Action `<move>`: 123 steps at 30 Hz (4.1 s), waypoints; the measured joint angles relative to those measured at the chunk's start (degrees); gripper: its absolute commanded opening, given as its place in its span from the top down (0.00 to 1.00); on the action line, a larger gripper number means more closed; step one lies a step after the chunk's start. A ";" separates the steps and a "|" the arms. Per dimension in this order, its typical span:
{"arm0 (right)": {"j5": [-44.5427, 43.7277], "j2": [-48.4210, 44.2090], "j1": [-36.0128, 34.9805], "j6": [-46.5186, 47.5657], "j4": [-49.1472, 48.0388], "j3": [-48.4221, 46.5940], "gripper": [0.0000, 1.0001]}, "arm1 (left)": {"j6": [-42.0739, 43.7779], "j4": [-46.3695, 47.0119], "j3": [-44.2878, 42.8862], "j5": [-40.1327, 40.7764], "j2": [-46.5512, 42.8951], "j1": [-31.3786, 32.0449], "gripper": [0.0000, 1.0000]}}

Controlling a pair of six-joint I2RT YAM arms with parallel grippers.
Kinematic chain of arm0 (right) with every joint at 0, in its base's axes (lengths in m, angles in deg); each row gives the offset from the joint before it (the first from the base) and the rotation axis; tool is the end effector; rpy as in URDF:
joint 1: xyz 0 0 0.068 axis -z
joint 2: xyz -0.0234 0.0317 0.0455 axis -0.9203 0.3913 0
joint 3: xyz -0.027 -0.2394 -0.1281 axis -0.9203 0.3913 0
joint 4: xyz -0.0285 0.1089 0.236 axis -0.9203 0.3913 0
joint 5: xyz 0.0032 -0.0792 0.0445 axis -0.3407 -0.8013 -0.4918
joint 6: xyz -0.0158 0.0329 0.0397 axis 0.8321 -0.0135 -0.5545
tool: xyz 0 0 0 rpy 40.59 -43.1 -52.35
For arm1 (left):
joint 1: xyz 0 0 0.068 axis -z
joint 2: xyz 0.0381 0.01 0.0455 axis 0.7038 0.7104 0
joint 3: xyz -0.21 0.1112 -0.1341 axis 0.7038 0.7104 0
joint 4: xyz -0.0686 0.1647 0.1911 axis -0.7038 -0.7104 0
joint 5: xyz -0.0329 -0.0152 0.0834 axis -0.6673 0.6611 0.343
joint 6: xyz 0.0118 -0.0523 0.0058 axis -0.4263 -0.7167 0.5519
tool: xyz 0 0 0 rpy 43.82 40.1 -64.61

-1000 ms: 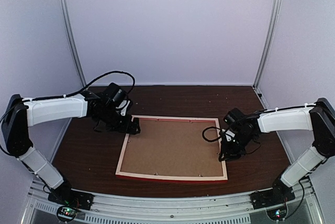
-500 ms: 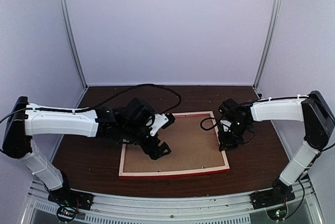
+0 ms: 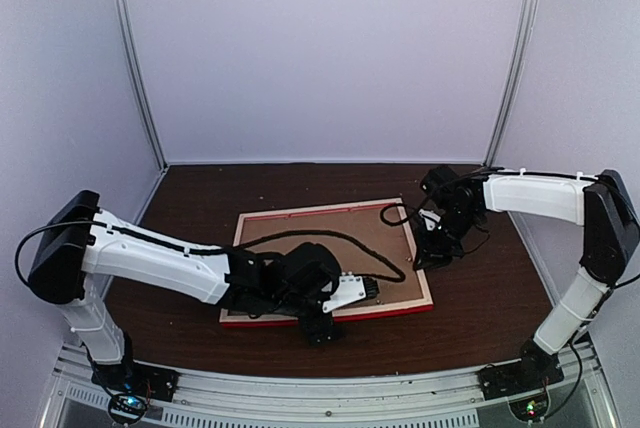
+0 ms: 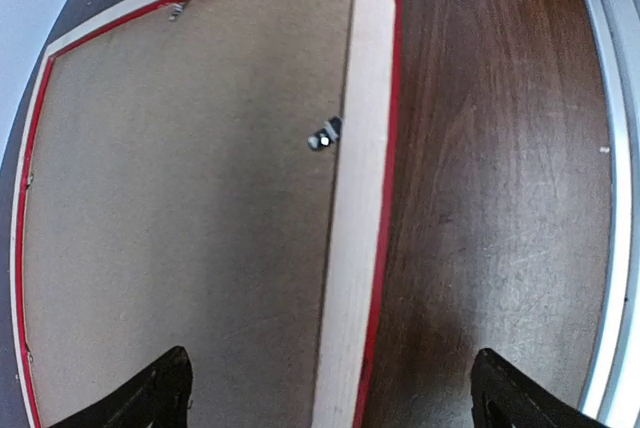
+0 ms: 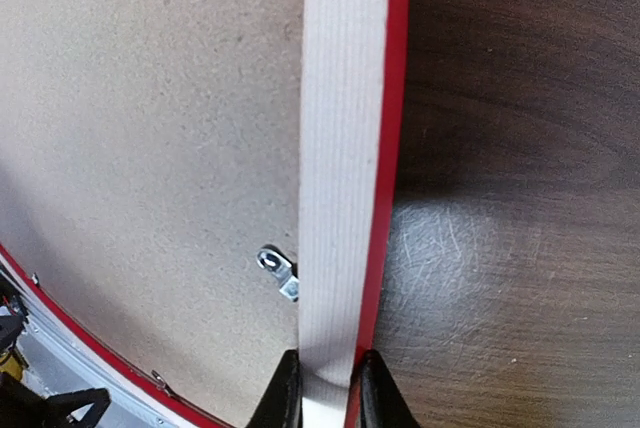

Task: Put the photo into the frame
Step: Pick up the photo frame from the center of the board, then pass from the right arm to the left, then turn over the photo frame.

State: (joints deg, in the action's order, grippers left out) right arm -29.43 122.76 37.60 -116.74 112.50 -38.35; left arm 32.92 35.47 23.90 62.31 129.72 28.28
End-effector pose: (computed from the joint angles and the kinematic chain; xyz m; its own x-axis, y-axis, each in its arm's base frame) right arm 0.2587 0.1602 0.2066 -0.9981 -0.0562 -0.0263 -0.0620 0.9095 0.4110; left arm 0.1122 -0.3500 0.1947 -0.1102 0.7524 -0.6494 0.9373 0.2961 0.1839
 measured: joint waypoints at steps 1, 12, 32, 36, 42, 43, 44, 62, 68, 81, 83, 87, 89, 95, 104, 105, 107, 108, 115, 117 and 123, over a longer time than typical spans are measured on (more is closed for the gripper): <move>0.42 0.00 0.04 0.13 0.48 -0.48 1.00 | 1.07 0.15 -0.11 1.25 1.16 0.79 0.02; 4.26 0.04 0.26 0.81 3.04 -1.73 1.00 | 8.17 2.27 -2.60 14.34 8.76 4.70 0.05; 6.62 0.09 0.66 1.22 3.32 -2.23 0.93 | 11.45 4.94 -1.68 29.16 11.74 5.97 0.37; 7.13 0.26 0.81 1.27 2.01 -1.53 0.91 | 11.52 5.27 -1.36 30.25 11.72 5.99 0.41; 7.52 0.90 0.85 1.25 -0.24 0.24 0.87 | 11.91 5.22 -0.72 30.75 11.17 6.23 0.47; 7.56 0.96 0.87 1.66 -0.33 0.50 0.87 | 11.96 4.98 -0.66 30.93 10.91 6.23 0.47; 8.46 0.96 0.94 2.10 -0.33 0.85 0.87 | 11.93 4.85 -0.57 31.19 10.71 6.21 0.48; 10.43 -1.90 1.27 5.57 1.53 -0.04 0.57 | 14.91 2.91 0.09 34.93 5.27 5.95 0.82; 8.04 -6.19 4.04 7.06 5.09 -4.48 0.55 | 15.89 -0.55 -1.05 34.86 1.20 5.86 0.88; 4.39 -14.58 7.82 8.50 6.25 -10.67 0.54 | 18.18 -13.84 -13.68 31.39 -3.54 3.34 1.00; 4.02 -15.56 8.00 8.48 5.22 -10.88 0.52 | 18.12 -16.92 -16.65 29.92 -4.11 2.05 1.00; 2.99 -17.64 8.31 8.50 2.93 -11.06 0.49 | 17.14 -24.17 -22.71 25.90 -5.09 -0.83 1.00; 2.56 -18.69 8.41 8.81 1.68 -11.39 0.47 | 16.06 -28.26 -26.47 22.84 -5.35 -2.67 1.00; 3.78 -22.56 8.52 11.04 -5.81 -10.05 0.38 | 13.14 -39.95 -38.38 12.83 -5.60 -8.96 1.00; 10.29 -25.05 7.82 13.90 -17.09 -4.33 0.19 | 11.91 -52.52 -48.43 2.27 -5.55 -16.48 1.00; 10.71 -25.05 7.45 14.69 -17.70 -4.35 0.18 | 11.89 -53.96 -49.48 1.33 -5.42 -17.07 1.00; 11.52 -25.05 6.34 16.31 -18.32 -4.63 0.16 | 11.96 -57.22 -52.17 -0.96 -4.94 -18.21 1.00; 11.78 -25.03 5.75 17.07 -18.32 -4.94 0.15 | 12.09 -58.45 -53.31 -1.97 -4.68 -18.58 1.00; 12.66 -24.41 0.63 24.00 -17.92 -10.36 0.12 | 14.62 -65.29 -58.51 -8.94 -1.95 -20.94 1.00; 12.63 -23.63 -1.31 26.56 -16.81 -12.83 0.12 | 15.74 -66.49 -59.71 -10.73 -0.74 -21.46 1.00; 12.37 -21.11 -6.56 32.96 -11.91 -18.99 0.12 | 17.64 -67.84 -61.99 -14.36 2.19 -22.47 1.00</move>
State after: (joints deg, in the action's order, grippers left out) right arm -17.06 101.65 31.04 -83.78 100.59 -57.34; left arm 50.56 -32.37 -38.09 47.95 131.90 5.82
